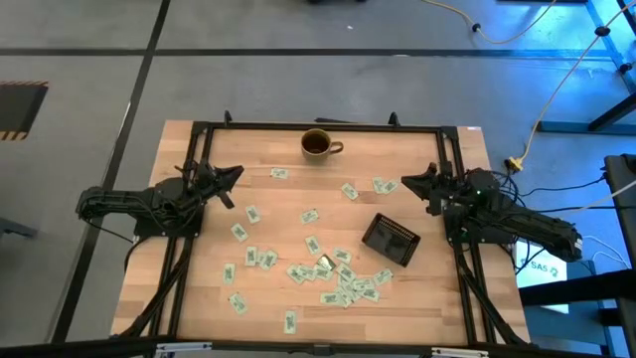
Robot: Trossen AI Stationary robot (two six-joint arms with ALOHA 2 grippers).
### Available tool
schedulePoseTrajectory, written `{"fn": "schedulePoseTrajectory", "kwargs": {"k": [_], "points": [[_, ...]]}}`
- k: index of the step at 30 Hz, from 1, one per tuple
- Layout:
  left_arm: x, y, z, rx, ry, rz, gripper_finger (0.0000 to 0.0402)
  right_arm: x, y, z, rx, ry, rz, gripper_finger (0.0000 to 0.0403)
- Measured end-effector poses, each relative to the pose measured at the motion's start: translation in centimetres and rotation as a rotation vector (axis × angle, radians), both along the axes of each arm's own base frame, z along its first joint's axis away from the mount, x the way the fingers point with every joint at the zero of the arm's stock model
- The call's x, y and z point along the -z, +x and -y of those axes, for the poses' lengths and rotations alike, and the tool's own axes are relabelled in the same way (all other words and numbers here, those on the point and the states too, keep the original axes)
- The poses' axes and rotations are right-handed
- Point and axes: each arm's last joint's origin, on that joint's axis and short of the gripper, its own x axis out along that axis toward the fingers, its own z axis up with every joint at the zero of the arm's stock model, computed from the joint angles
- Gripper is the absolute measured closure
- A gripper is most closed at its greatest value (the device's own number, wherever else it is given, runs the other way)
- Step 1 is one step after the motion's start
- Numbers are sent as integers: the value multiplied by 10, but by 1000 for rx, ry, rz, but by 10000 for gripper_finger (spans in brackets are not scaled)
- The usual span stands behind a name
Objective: Pick and place Stevia / Truvia into bins
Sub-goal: Put the stevia packet into the black bin
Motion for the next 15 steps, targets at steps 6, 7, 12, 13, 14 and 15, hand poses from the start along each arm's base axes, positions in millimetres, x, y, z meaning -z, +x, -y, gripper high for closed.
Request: {"fn": "schedulePoseTrajectory", "kwargs": {"k": [6,7,12,13,14,15], "points": [[0,0,0,-2,-1,1,368,-29,5,7,120,-28,-350,336],[0,0,0,-8,-1,1,368,-33,9,9,140,-17,-405,336],[0,-2,-2,-80,1,-4,368,-47,41,25,213,97,-599,336],[0,-2,-2,-99,4,-7,368,-47,48,29,224,135,-644,336],[0,-2,-3,-115,6,-10,368,-45,54,34,235,170,-700,336],[0,-2,-3,-127,6,-11,368,-41,59,38,245,195,-771,336]]}}
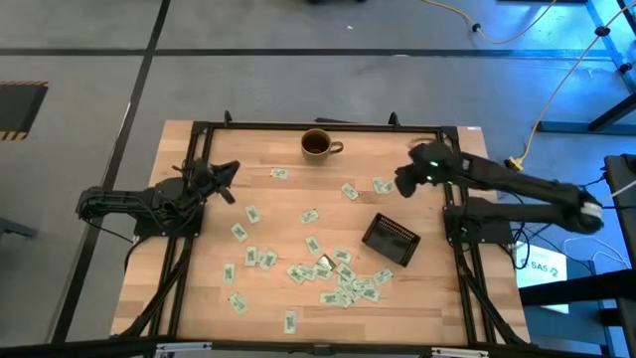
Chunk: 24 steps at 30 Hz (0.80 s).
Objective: Pick and place Stevia / Truvia into bins
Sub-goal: Put the stevia packet into the black bin
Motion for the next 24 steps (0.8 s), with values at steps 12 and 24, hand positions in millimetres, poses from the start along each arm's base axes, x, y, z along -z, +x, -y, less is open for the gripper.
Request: {"fn": "schedulePoseTrajectory", "kwargs": {"k": [12,24], "points": [[0,0,0,-21,0,-4,368,45,44,30,24,144,-336,336],[0,-1,-1,-29,11,-17,368,57,44,41,55,170,-384,264]]}}
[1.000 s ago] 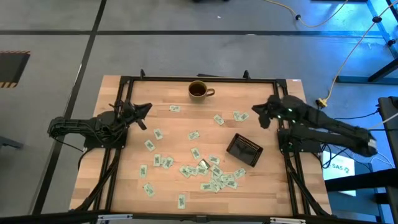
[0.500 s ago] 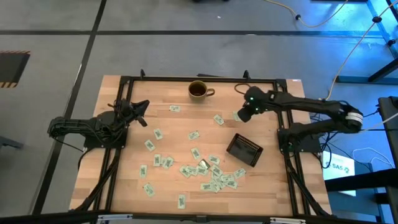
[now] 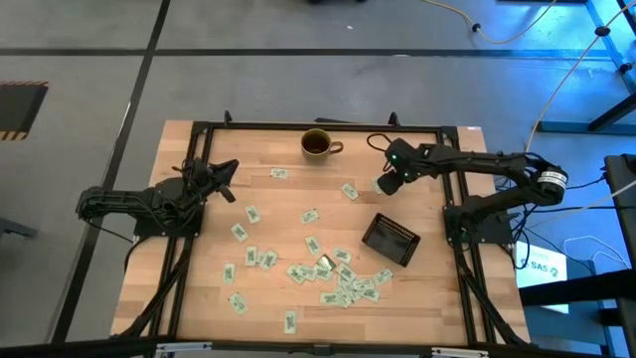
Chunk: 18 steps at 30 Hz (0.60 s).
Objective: Pick and place Stevia / Truvia into bins
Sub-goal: Put the stevia packet into the black bin
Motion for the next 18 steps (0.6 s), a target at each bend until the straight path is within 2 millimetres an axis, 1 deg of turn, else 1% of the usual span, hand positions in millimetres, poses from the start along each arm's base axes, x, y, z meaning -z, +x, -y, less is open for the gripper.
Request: {"fn": "schedulePoseTrajectory", "kwargs": {"k": [4,7,10,18], "points": [[0,0,0,0,0,0,368,0,0,0,-13,-5,-1,239],[0,0,0,0,0,0,368,5,0,1,58,20,3,238],[0,0,0,0,0,-1,368,14,1,2,65,42,-36,250],[0,0,0,0,0,-1,368,37,8,6,59,74,-105,302]]}}
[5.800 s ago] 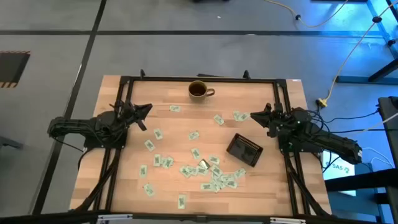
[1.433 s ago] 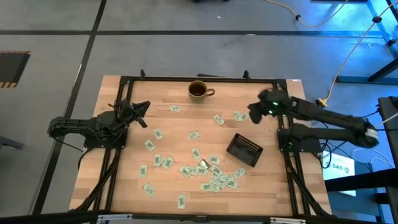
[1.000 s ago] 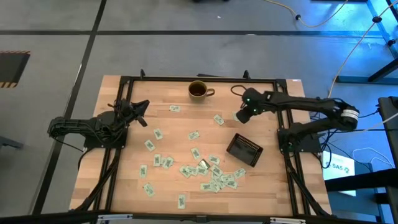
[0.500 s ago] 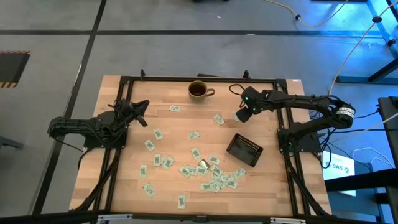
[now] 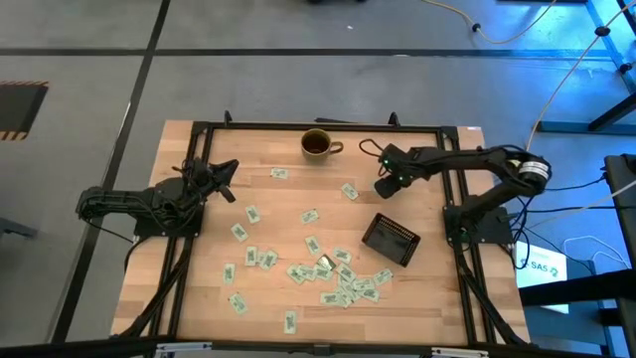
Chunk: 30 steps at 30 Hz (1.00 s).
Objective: Pick and place Stevia / Truvia into bins
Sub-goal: Put the stevia packet into the black bin
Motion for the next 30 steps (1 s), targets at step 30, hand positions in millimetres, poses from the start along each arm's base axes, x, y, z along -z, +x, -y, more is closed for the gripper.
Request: {"fn": "schedulePoseTrajectory", "kwargs": {"k": [30], "points": [[0,0,0,0,0,0,368,-68,-7,-20,-98,-43,141,401]]}}
